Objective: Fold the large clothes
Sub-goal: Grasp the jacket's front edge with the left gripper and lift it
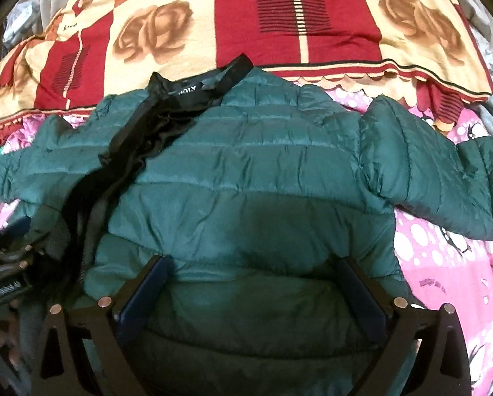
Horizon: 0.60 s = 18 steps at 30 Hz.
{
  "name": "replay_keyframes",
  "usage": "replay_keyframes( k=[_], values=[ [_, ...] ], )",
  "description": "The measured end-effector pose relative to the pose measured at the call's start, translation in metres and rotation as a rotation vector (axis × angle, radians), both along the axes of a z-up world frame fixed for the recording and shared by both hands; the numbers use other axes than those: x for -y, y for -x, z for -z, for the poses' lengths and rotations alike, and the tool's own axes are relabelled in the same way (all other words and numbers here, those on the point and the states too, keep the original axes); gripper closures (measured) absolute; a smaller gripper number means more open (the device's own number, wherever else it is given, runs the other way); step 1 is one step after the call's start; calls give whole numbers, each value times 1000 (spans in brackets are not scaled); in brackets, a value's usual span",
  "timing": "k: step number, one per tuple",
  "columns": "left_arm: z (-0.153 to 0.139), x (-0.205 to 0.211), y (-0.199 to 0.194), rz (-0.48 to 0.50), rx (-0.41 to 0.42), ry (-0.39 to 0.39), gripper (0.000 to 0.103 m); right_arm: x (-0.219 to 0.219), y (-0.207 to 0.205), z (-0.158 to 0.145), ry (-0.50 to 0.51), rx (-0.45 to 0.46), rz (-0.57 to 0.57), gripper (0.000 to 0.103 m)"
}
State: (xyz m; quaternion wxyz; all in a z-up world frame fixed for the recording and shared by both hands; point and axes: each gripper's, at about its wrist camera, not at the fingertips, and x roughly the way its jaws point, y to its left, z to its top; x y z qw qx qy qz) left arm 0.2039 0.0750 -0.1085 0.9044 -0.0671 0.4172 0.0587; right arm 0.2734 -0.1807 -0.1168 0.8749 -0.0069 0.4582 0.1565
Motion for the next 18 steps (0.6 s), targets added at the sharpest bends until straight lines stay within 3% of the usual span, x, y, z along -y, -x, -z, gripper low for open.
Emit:
replay_keyframes(
  k=[4, 8, 11, 14, 18],
  values=[
    [-40, -30, 21, -43, 98, -30, 0, 2, 17, -35, 32, 137, -49, 6],
    [-72, -96, 32, -104, 154, -83, 0, 4, 27, -51, 100, 209, -103, 6],
    [-73, -170, 40, -172, 149, -61, 0, 17, 29, -53, 78, 184, -77, 6],
    [-63, -256, 60, -316, 161, 16, 0, 31, 26, -46, 63, 117, -38, 6],
    [-47, -346, 100, -528, 255, 115, 0, 49, 20, -34, 38, 26, 15, 6]
  ],
)
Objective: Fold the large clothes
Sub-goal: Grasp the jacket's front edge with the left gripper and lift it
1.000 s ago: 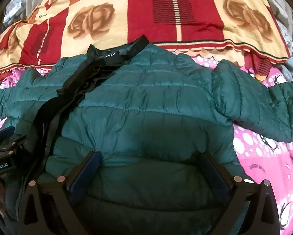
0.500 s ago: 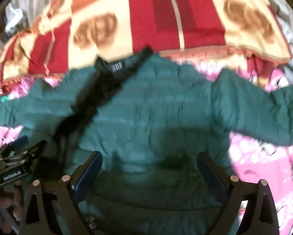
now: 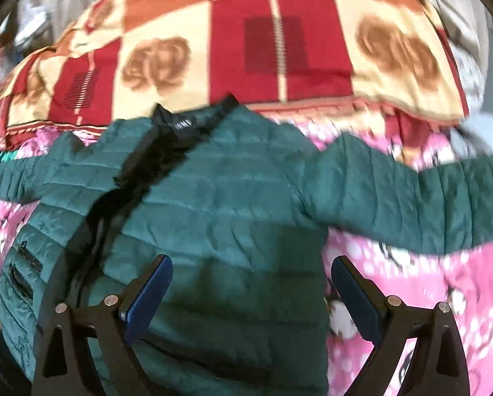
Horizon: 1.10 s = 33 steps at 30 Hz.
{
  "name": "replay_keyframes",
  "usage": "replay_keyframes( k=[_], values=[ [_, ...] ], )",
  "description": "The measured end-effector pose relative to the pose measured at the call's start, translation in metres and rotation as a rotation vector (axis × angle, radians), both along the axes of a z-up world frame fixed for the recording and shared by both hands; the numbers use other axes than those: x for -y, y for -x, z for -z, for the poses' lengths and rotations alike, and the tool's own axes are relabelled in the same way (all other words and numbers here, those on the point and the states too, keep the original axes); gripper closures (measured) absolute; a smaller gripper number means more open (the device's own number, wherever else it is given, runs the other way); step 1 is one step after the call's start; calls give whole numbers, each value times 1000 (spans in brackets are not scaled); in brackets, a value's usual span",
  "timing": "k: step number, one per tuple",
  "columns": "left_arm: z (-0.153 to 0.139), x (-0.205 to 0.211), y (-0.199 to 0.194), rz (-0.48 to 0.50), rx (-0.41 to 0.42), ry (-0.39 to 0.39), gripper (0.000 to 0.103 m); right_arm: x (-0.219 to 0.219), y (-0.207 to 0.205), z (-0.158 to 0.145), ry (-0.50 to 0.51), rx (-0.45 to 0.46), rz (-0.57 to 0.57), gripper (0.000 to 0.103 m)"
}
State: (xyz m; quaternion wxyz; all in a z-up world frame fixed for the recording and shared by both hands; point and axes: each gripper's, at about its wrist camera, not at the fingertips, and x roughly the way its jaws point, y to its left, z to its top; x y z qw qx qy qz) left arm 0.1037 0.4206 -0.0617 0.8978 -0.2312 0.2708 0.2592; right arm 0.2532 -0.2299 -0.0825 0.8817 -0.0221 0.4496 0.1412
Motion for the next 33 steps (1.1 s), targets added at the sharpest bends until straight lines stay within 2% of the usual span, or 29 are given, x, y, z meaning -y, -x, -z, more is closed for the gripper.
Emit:
replay_keyframes(
  k=[3, 4, 10, 13, 17, 18, 19, 20, 22, 26, 28, 31, 33],
  values=[
    [22, -42, 19, -82, 60, 115, 1, 4, -1, 2, 10, -9, 10, 6],
    [26, -47, 20, -94, 67, 129, 1, 4, -1, 3, 15, -9, 6, 6],
    [29, -70, -8, -101, 59, 101, 1, -5, -4, 10, 45, -35, -22, 6],
    [28, -87, -19, -112, 65, 124, 1, -7, -7, 14, 66, -45, -26, 6],
    [23, -97, -37, -129, 10, 117, 2, -5, -11, 16, 71, -51, -14, 6],
    [21, -97, -41, -139, -18, 106, 10, -5, -12, 17, 70, -53, -11, 6],
    [20, -96, -42, -151, -39, 99, 42, -4, -13, 17, 69, -54, -9, 6],
    [20, -97, -44, -169, -81, 115, 69, -5, -13, 17, 69, -53, -7, 6],
    [19, -96, -42, -181, -102, 129, 80, -4, -13, 15, 67, -49, -4, 6],
    [-12, -81, -30, -188, -68, 60, 83, -1, -12, 11, 57, -36, 5, 6],
    [-43, -80, -14, -242, -7, 26, 84, 4, -11, 10, 51, -32, 16, 7],
    [-80, -75, 1, -301, 34, -24, 83, 15, -9, 9, 24, -35, 39, 6],
    [-97, -63, 0, -300, 13, -67, 83, 24, -7, 6, -2, -34, 53, 6]
  ],
)
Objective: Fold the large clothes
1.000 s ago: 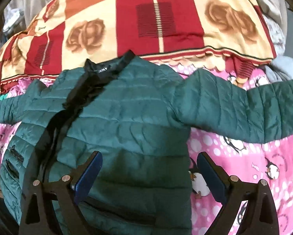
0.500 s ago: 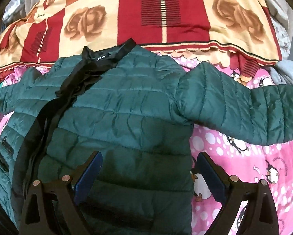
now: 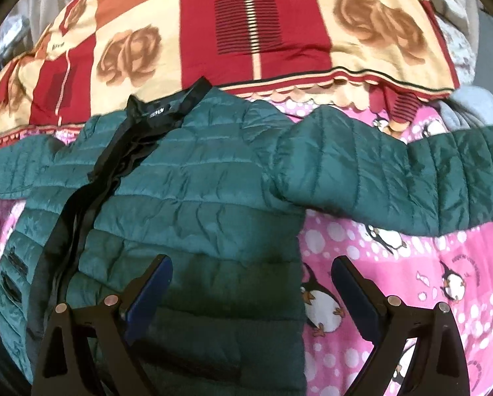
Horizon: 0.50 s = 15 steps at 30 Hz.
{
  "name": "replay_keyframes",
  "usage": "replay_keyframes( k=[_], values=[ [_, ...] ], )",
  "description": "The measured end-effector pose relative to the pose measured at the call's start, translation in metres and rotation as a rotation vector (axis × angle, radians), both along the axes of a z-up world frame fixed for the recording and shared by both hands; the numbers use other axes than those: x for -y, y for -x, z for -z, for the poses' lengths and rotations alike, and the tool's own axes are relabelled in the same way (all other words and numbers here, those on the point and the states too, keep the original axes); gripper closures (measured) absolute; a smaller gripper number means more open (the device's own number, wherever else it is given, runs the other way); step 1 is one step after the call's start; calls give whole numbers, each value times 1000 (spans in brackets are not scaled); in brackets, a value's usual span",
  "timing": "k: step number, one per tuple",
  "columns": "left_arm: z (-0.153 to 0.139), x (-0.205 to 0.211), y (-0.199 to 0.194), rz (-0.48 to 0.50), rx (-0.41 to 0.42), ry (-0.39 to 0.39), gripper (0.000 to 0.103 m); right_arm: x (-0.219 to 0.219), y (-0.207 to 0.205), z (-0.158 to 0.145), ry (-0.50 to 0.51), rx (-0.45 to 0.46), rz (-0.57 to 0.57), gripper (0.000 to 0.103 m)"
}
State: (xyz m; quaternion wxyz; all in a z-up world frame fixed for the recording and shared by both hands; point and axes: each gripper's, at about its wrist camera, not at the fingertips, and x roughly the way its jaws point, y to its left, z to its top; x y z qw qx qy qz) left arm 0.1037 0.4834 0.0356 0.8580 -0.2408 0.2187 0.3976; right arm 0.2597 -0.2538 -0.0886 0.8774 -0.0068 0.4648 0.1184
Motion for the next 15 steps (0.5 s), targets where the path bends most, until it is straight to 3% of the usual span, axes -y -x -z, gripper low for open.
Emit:
replay_keyframes(
  k=[3, 5, 10, 15],
  values=[
    [-12, 32, -15, 84, -7, -1, 83, 13, 4, -4, -26, 9, 24, 6],
    [-15, 69, -35, 205, -4, 8, 83, 20, 5, -6, -31, 16, 34, 6],
    [-12, 207, -104, 561, -18, 14, 83, 35, 8, -7, 2, 25, 62, 6],
    [23, 339, -170, 796, -94, 43, 83, 48, 16, -9, 6, 38, 72, 7]
  ],
)
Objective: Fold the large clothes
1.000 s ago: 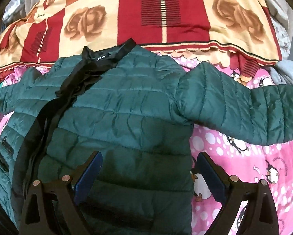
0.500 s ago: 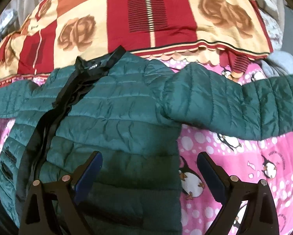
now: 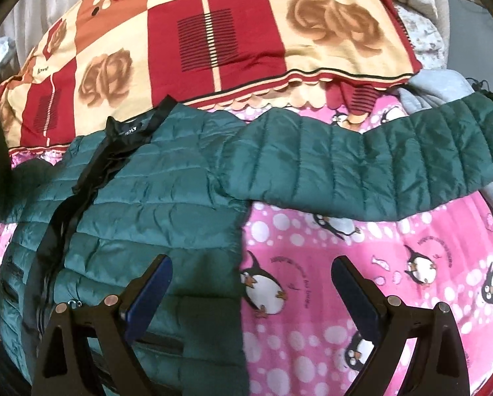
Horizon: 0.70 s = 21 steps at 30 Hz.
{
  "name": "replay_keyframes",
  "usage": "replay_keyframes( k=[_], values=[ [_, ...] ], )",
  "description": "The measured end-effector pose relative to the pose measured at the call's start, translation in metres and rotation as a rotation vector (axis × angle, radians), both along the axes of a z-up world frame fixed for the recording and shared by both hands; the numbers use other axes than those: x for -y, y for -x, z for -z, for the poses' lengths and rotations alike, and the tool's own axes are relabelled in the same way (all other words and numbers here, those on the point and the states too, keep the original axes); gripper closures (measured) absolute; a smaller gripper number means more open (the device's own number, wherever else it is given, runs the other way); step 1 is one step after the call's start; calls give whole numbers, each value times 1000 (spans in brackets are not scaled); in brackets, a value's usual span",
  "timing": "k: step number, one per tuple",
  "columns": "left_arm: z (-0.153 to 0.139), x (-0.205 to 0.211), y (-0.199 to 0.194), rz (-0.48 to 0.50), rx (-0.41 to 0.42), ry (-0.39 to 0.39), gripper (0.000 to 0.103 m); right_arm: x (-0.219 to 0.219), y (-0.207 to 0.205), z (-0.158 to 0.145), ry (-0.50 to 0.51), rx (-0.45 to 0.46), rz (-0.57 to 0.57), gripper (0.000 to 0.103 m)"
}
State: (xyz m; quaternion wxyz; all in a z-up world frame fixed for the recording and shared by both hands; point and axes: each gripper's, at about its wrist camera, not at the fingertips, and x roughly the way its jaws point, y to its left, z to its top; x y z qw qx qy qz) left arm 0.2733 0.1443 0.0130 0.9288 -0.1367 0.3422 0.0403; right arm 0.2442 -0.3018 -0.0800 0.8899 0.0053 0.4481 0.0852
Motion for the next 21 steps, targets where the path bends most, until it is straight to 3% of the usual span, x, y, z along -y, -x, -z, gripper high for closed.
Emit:
replay_keyframes(
  k=[8, 15, 21],
  values=[
    [75, 109, -49, 126, -115, 116, 84, 29, 4, 3, 32, 6, 38, 7],
    [93, 187, -56, 279, -129, 171, 83, 53, -4, 4, 66, 14, 105, 7],
    [101, 233, -65, 342, -143, 229, 84, 57, -3, 1, 123, 51, 115, 7]
  ],
)
